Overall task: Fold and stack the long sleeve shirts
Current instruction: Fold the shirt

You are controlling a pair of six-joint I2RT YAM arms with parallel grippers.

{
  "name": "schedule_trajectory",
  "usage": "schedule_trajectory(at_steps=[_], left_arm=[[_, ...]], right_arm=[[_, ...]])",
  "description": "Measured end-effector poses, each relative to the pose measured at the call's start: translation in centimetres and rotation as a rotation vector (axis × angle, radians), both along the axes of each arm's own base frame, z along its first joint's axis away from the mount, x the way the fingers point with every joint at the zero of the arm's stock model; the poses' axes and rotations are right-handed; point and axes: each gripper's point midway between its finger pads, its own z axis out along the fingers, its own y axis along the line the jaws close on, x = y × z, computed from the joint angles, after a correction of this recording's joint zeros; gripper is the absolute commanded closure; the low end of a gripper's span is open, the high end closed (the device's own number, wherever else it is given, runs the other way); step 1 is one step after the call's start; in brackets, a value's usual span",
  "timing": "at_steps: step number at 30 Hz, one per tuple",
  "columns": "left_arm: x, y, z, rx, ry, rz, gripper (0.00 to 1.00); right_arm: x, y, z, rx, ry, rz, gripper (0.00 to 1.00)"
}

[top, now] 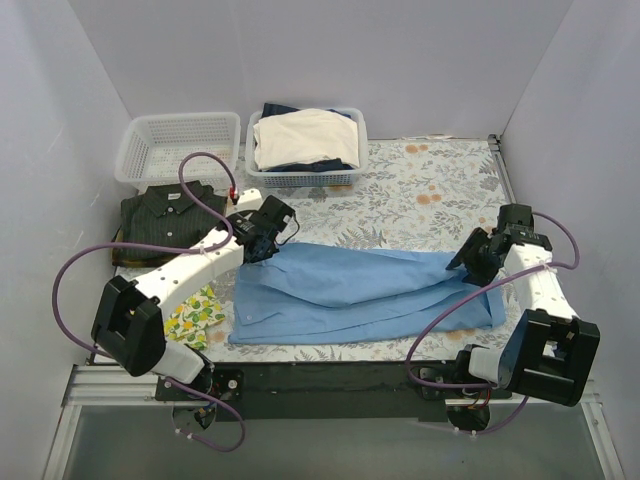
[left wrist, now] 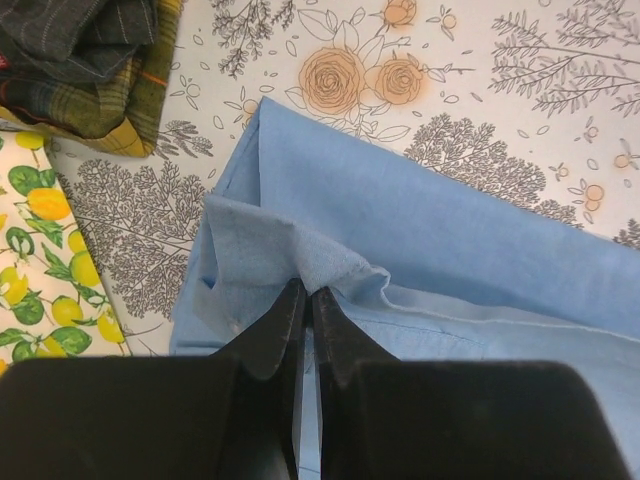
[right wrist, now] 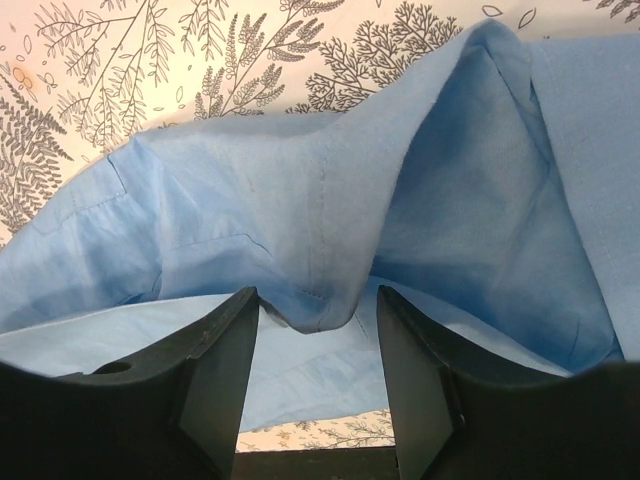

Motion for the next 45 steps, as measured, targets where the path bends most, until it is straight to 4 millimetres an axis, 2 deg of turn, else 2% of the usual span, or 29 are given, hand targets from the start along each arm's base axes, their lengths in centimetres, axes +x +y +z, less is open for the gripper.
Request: schedule_trajectory(at_steps=[7,11,13,15,16,17,18,20,24,27,29,32,36,40,45], left_arm=[[-1.4,0.2,-4.2,-0.004,0.097,-0.032,1.00],[-1.6,-0.2,-6.1,-0.002,0.141,-0.056,0.93],[-1.3,-0.5,-6.7,-0.006,0.150,-0.071,0.86],[-1.0,-0.7,-7.0,-0.005,0.154,-0.079,0.83],[-0.9,-0.7,-7.3,-0.002,0.158,-0.080,0.80],[-0.8,-0.6,-7.6,0.004,0.165,-0.080,0.68],[-0.8,-0.4,-7.9,0.013,0.173,-0.077,0.63],[-0.9,0.1,-8.2,0.034,0.186,-0.069,0.45],[-0.6,1.8,-8.0,0.083,0.182,-0.034,0.40],[-0.1,2.6,-7.4,0.109,0.177,-0.020,0.37],[0.5,2.4,-6.7,0.100,0.166,-0.029,0.35],[1.3,0.8,-5.6,0.039,0.147,-0.080,0.34],[2.2,-1.8,-4.1,-0.063,0.120,-0.160,0.34],[2.3,-3.6,-3.9,-0.139,0.119,-0.220,0.34],[1.9,-4.6,-4.5,-0.185,0.139,-0.254,0.33]], right_arm=[[1.0,-0.1,1.3,-0.035,-0.035,0.015,0.41],[1.5,-0.7,2.7,-0.091,-0.072,0.003,0.41],[1.4,-1.4,3.2,-0.131,-0.081,-0.016,0.42],[1.1,-2.0,3.4,-0.163,-0.078,-0.038,0.43],[0.8,-2.3,3.4,-0.179,-0.070,-0.049,0.43],[0.6,-2.6,3.3,-0.197,-0.060,-0.063,0.43],[0.3,-3.0,3.3,-0.214,-0.050,-0.076,0.43],[-0.1,-3.5,3.3,-0.242,-0.035,-0.096,0.43],[0.1,-3.2,3.9,-0.254,-0.052,-0.081,0.45],[0.4,-1.6,4.3,-0.238,-0.082,-0.015,0.45],[0.5,-0.2,4.8,-0.232,-0.105,0.036,0.45],[0.6,2.1,5.5,-0.209,-0.141,0.117,0.46],[0.5,3.6,5.3,-0.177,-0.138,0.164,0.48],[0.5,3.6,3.7,-0.173,-0.081,0.167,0.50],[0.9,3.6,0.9,-0.171,0.010,0.163,0.52]])
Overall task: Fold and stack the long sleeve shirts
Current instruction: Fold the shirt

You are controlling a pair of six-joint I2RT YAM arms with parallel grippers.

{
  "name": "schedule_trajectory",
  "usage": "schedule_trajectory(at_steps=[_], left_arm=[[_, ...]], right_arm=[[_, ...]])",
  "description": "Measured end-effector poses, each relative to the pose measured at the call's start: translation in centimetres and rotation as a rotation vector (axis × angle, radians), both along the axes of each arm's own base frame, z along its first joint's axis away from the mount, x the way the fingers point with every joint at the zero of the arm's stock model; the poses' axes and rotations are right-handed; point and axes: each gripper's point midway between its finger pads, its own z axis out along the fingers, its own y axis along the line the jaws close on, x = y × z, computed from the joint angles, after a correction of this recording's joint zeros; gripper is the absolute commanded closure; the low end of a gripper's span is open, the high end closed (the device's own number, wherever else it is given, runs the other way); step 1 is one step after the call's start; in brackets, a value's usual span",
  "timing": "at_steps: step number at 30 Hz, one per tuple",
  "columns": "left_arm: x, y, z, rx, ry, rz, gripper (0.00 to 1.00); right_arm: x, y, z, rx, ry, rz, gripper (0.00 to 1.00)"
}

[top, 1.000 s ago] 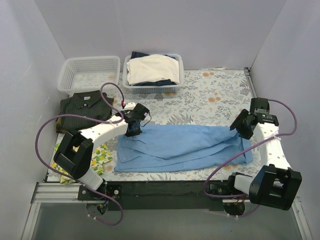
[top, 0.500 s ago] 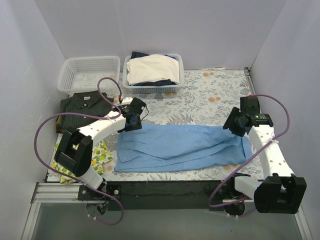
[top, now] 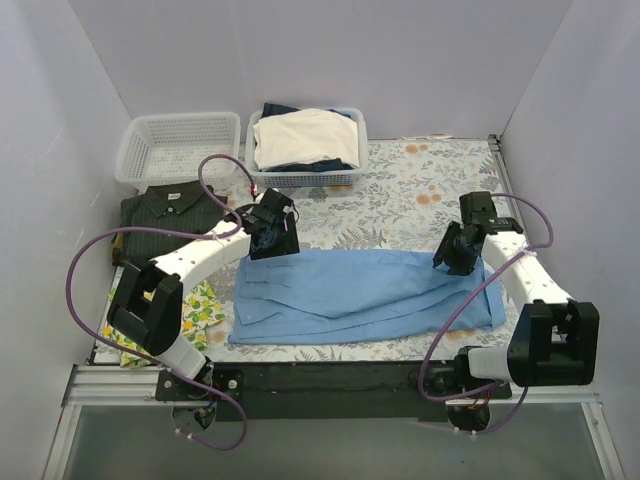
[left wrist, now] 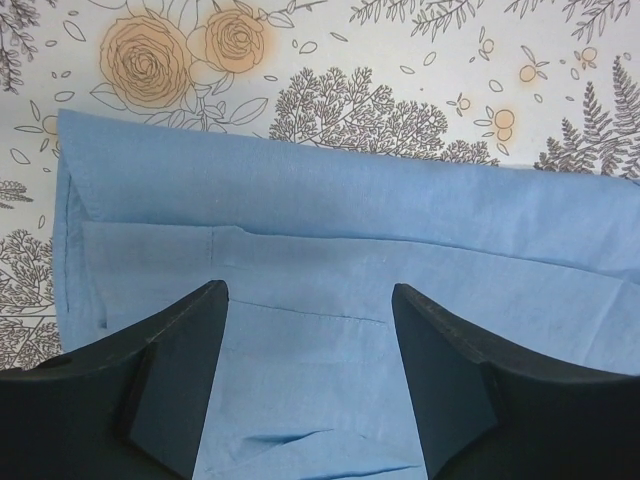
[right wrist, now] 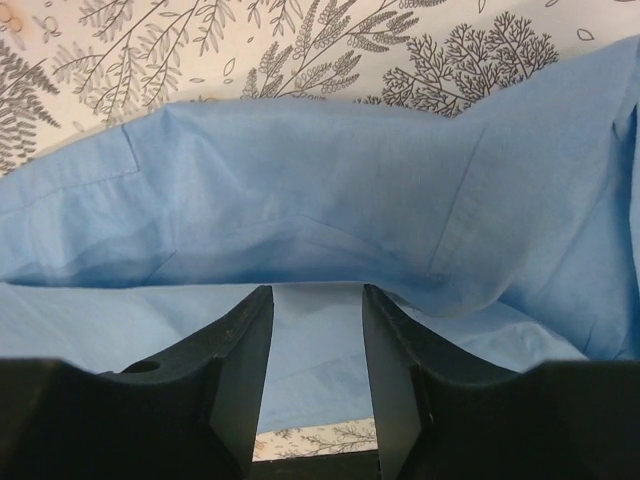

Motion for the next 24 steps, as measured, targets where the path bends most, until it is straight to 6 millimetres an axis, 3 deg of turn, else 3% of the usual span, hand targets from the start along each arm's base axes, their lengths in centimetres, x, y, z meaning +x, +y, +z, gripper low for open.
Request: schedule_trajectory(at_steps=[8,13,24], left_arm=[[-0.2,0.1,-2.0,0.030,0.043,-0.016,0.30],[-0.6,0.6,-3.6,0.066,0.074,-0.021,0.29],[-1.3,1.4,-4.9,0.112,0.110,-0.042,0.28]], right_arm=[[1.8,-1.9,-4.6,-0.022,0.104,-0.085,0.55],[1.3,-4.3,-7.2,-0.035,0.164,-0.166,0.56],[2.3,-6.0,-7.1,-0.008,0.185,-0.246,0.57]])
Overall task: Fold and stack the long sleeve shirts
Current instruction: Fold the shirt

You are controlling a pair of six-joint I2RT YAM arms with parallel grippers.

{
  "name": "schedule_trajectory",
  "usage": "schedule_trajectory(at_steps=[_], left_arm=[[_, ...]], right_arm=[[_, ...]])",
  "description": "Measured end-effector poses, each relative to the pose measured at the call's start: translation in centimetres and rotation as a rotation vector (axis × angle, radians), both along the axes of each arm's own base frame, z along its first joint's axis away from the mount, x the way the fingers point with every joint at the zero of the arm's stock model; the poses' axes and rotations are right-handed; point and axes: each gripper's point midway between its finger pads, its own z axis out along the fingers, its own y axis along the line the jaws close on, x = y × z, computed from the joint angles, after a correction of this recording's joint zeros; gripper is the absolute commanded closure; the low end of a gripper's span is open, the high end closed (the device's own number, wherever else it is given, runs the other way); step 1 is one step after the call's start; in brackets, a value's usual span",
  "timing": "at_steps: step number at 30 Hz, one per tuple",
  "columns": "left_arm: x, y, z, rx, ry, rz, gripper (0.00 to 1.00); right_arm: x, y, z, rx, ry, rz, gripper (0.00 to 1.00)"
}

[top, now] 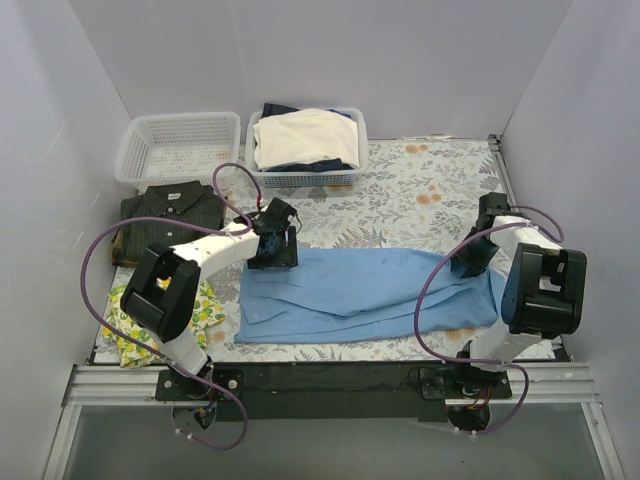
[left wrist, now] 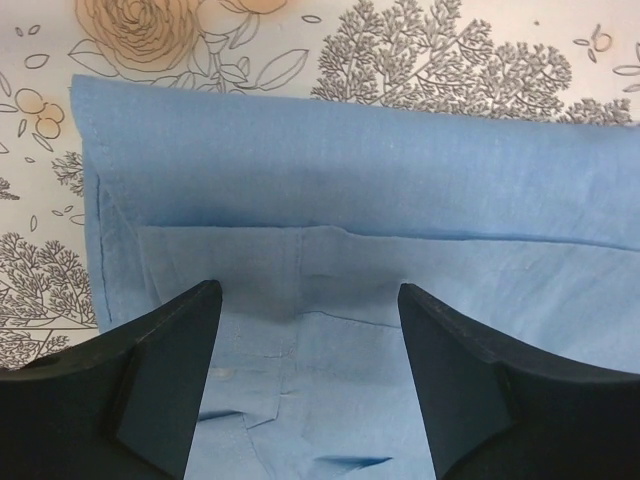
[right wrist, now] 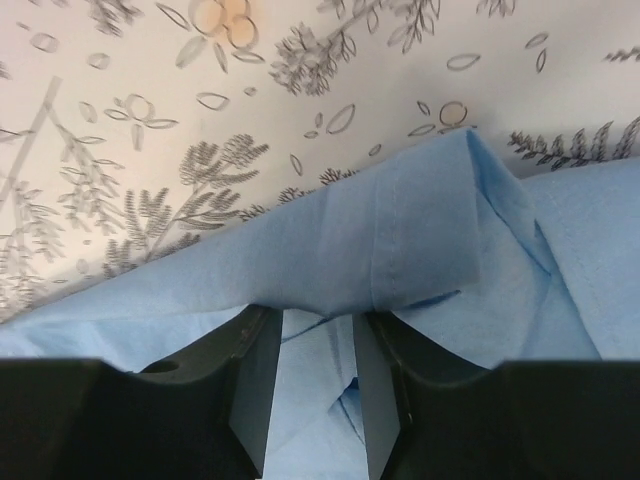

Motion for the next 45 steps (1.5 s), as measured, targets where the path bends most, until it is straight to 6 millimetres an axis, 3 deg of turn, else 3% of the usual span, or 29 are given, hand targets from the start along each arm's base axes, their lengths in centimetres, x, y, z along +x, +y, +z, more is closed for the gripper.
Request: schedule_trajectory(at_steps=[4,7,11,12,16,19,22,27,31,34,39,45], left_arm=[[-0.4,-1.1,0.9,-0.042,-0.001,-0.082,0.23],[-0.9,-3.5,3.1,-0.098,-0.059,-0.200,0.21],[-2.8,-9.9,7.0,-0.231,-0.160,-0.439,0.20],[-3.5,-12.4,8.1,-0.277,-0.186,-0.521,0.20],[-5.7,-20.2,10.2,-0.409,-0.234,-0.758,0.21],[-6.8,-25.3,9.6,-0.466,-0.240,-0.895,0.21],[-7.6,-29.1,7.3,-0.491,-0.216,-0.991,0.21],[-8.2,-31.4,2.7,-0.491,-0.134,-1.065,0.21],[-7.9,-32.3,1.2,-0.493,-0.109,-1.077,0.21],[-6.9,-33.2,0.4,-0.476,-0.113,-1.051,0.21],[-2.7,-35.5,0.2,-0.410,-0.207,-0.935,0.20],[5.3,-36.8,0.3,-0.372,-0.302,-0.707,0.19]], right_arm=[[2.0,-0.4,2.5,-0.010,-0.088,-0.007,0.55],[3.8,-0.7,7.1,-0.033,-0.244,-0.005,0.53],[4.8,-1.1,14.1,-0.078,-0.460,-0.007,0.53],[4.6,-1.2,15.3,-0.089,-0.497,-0.010,0.53],[3.3,-1.6,17.4,-0.127,-0.544,-0.033,0.52],[2.2,-2.0,17.7,-0.150,-0.531,-0.058,0.52],[1.4,-2.1,18.1,-0.156,-0.531,-0.077,0.52],[0.2,-2.0,18.4,-0.155,-0.525,-0.097,0.52],[-0.4,-2.0,18.4,-0.152,-0.514,-0.110,0.52],[-0.7,-1.9,18.4,-0.149,-0.512,-0.115,0.52],[-1.2,-1.8,18.1,-0.146,-0.501,-0.119,0.52],[-1.2,-1.8,18.2,-0.147,-0.503,-0.119,0.52]])
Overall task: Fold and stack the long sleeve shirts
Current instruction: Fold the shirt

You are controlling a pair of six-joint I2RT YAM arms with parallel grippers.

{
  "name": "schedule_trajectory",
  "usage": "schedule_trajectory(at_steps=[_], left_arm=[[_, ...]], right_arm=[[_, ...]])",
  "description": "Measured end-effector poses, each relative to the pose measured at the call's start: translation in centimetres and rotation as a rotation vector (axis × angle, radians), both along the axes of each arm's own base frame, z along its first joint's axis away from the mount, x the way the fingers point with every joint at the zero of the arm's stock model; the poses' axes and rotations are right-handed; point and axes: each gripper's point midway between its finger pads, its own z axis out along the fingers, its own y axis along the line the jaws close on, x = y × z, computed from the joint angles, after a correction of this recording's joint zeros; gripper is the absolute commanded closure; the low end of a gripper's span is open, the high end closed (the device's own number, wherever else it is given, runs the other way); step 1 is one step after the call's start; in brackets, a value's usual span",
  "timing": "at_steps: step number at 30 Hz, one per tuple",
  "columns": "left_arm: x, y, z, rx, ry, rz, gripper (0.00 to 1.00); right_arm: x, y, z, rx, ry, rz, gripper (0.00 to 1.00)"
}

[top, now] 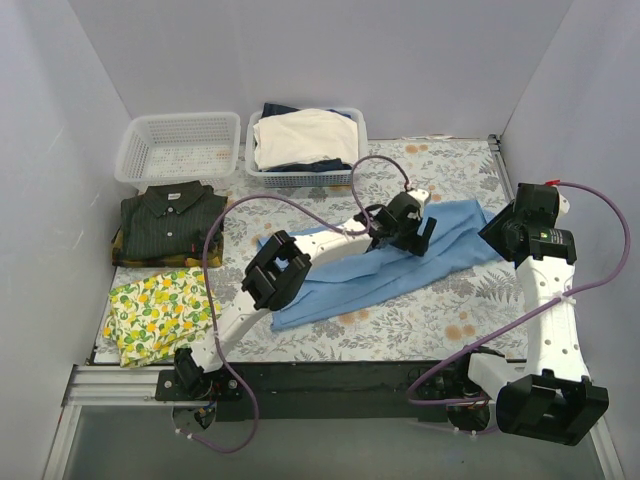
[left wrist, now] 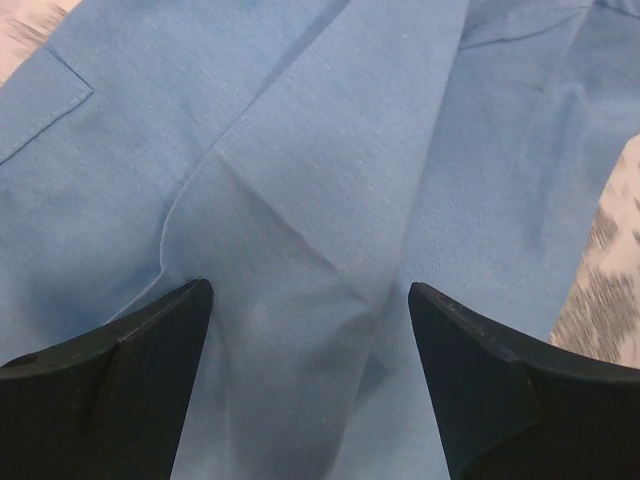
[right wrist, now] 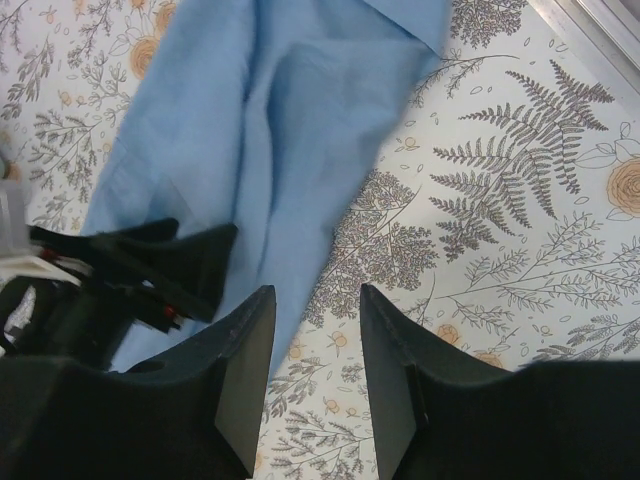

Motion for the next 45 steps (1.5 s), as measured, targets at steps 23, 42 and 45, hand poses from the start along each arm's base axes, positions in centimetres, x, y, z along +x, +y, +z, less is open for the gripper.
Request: schedule_trajectory(at_steps=[23,42,45], left_arm=[[2.7,12.1,18.5,-0.290,-0.017,-0.036,0.03],[1.9,34.0,14.9,0.079,-0.017,0.687,0.02],[2.2,35.8,15.9,0.042,-0.013,0.744,0.02]], right_arm=[[1.2,16.6,-9.0,0.036,0.243,0.655,0.52],[-2.9,37.0,-13.4,0.019,0.275,1.313,0.52],[-3.6,37.3,-15.7,0.035,0.345,1.336,0.52]])
